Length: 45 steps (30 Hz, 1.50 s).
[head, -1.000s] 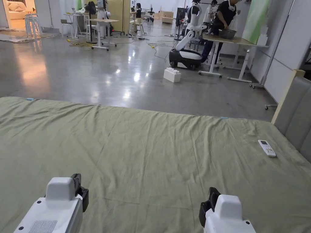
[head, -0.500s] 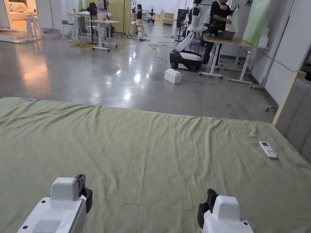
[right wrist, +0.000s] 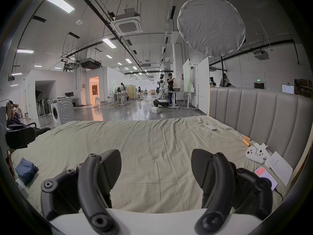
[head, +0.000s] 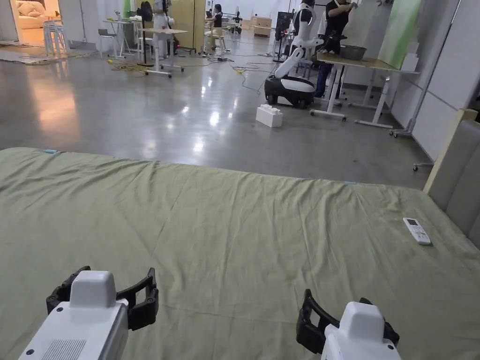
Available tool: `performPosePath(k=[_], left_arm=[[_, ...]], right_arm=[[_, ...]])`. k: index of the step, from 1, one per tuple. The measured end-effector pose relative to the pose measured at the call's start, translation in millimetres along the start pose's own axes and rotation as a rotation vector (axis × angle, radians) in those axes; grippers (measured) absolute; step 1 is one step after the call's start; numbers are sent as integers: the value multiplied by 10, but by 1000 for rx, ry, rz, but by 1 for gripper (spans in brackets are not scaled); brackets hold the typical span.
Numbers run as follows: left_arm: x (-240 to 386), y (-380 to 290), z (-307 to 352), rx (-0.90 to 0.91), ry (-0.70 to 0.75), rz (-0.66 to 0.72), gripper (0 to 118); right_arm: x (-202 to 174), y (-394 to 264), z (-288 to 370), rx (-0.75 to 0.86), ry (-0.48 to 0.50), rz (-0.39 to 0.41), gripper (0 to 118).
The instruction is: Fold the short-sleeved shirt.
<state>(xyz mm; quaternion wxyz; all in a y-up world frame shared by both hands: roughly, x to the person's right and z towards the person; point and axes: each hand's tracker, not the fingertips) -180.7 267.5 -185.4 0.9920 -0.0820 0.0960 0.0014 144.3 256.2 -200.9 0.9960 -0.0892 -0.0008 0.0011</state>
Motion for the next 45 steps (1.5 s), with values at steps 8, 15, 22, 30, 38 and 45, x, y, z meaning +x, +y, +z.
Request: performPosePath(k=[8,15,22,30,38,45], left_arm=[[7,36,-7,33,22,-19,105],[-24,13,-15,44,16,-1,107],[-67,23,-46,34,27,28,107],[-90,60,-56,1,7,53,109],[-79,51,-62,-9,-17,59,109],[-76,60,-58,-16,-24,58,109]], right_arm=[[62,29,-7,32,7,-9,118],[80,66,27,63,19,-22,118],[3,160,37,84,-42,37,118],[6,216,9,57,38,-36,118],[17,277,-23,-16,94,-168,118],[8,344,-76,-88,67,-197,118]])
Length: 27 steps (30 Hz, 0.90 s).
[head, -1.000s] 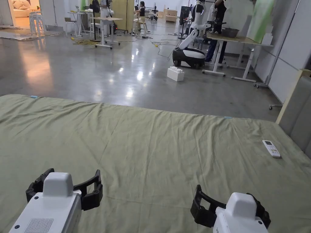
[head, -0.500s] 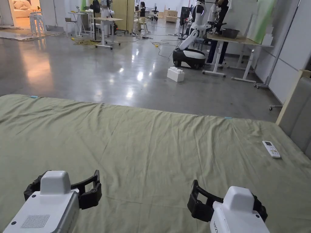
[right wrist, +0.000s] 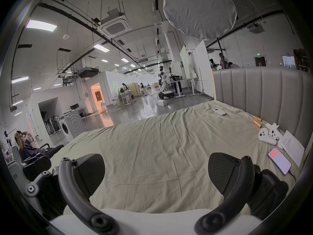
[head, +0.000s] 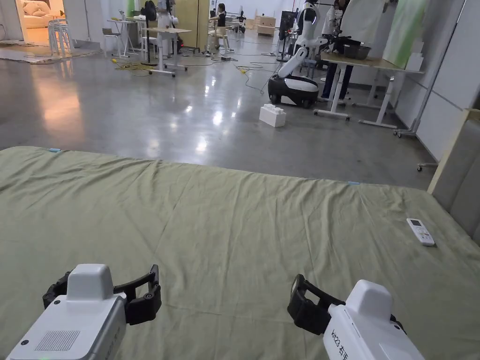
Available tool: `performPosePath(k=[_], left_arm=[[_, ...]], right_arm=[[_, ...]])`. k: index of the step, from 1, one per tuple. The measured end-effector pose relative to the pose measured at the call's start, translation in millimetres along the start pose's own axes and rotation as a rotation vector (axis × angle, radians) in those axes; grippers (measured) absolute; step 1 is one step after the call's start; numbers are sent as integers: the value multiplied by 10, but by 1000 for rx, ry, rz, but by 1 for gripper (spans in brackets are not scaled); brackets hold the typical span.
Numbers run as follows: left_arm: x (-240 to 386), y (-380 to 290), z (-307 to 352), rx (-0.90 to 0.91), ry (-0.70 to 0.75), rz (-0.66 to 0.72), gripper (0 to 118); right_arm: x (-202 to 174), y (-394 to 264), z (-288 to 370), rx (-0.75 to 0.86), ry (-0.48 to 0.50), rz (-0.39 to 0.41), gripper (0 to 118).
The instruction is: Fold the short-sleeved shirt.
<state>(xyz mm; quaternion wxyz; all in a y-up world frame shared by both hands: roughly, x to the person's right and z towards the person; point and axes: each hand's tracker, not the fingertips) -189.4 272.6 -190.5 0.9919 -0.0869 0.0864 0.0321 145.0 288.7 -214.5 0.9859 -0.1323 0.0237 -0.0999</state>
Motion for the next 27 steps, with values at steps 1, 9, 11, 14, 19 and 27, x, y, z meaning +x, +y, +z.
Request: performPosePath(k=[1,9,11,14,19,27], left_arm=[[0,1,-1,0,1,1,109],[10,10,-28,-6,17,16,109],[14,9,-29,0,23,21,109],[24,-29,-18,28,23,5,109],[15,-37,-47,8,30,4,109],[-22,-36,-52,-5,30,18,109]], right_arm=[[-13,0,-3,-3,-15,11,118],[-83,-27,-100,-87,-108,68,118],[-88,-48,-107,-90,-127,85,118],[-85,-61,-116,-96,-137,97,118],[-51,-57,-131,-101,-128,82,118],[-39,-43,-147,-103,-136,100,118]])
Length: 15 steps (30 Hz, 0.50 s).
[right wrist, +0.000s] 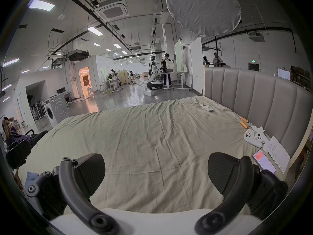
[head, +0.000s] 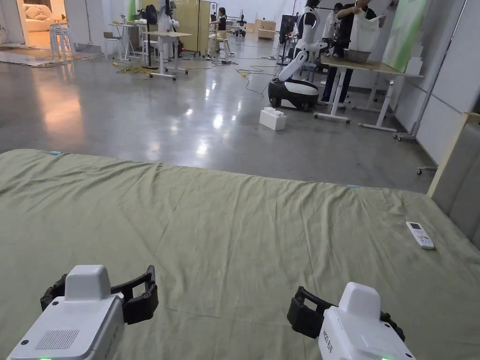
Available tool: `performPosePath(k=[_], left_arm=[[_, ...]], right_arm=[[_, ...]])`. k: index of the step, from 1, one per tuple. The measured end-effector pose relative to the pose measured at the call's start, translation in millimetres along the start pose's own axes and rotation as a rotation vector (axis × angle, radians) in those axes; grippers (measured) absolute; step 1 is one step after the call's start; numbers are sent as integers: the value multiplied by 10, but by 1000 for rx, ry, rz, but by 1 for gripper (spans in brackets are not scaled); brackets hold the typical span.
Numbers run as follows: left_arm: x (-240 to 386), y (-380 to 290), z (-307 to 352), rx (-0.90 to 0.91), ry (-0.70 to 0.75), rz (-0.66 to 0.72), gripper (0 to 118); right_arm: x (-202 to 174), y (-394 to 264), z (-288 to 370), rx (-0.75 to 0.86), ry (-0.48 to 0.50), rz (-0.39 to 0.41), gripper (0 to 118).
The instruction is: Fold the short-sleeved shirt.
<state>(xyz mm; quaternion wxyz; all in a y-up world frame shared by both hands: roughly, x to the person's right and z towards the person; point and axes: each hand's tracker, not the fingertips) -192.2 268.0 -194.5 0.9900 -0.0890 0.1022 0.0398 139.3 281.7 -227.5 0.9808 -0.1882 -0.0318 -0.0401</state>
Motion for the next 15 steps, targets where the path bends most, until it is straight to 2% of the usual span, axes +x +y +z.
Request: performPosePath(k=[15], left_arm=[[-50,-13,5,3,0,0,109]], right_arm=[[30,-27,-89,-19,-20,-28,118]])
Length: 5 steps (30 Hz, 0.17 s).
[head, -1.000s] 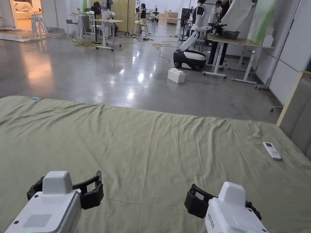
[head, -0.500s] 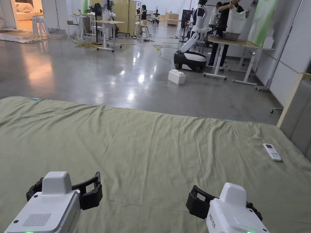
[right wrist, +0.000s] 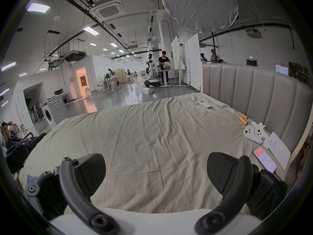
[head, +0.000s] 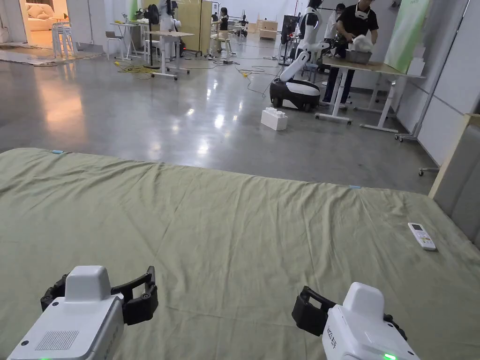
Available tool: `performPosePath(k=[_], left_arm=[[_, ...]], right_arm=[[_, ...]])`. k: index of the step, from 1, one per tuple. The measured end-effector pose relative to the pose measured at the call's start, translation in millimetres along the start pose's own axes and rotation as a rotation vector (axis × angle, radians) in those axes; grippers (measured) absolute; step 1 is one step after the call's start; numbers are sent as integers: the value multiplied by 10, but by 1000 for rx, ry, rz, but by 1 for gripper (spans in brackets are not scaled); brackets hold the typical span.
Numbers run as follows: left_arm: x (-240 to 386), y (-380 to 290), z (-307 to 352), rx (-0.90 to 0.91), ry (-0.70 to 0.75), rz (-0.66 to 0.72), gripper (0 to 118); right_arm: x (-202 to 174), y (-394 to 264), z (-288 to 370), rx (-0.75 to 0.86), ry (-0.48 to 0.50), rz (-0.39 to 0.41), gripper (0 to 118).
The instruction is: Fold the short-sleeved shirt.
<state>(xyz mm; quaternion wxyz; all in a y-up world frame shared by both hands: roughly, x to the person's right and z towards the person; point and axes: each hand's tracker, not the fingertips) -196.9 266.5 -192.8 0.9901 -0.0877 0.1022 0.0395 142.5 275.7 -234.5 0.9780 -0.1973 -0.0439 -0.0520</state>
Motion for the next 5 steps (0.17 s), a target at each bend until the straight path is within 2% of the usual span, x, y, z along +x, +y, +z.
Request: performPosePath(k=[5], left_arm=[[9,-25,-20,5,0,-2,109]], right_arm=[[12,-25,-13,25,0,7,118]])
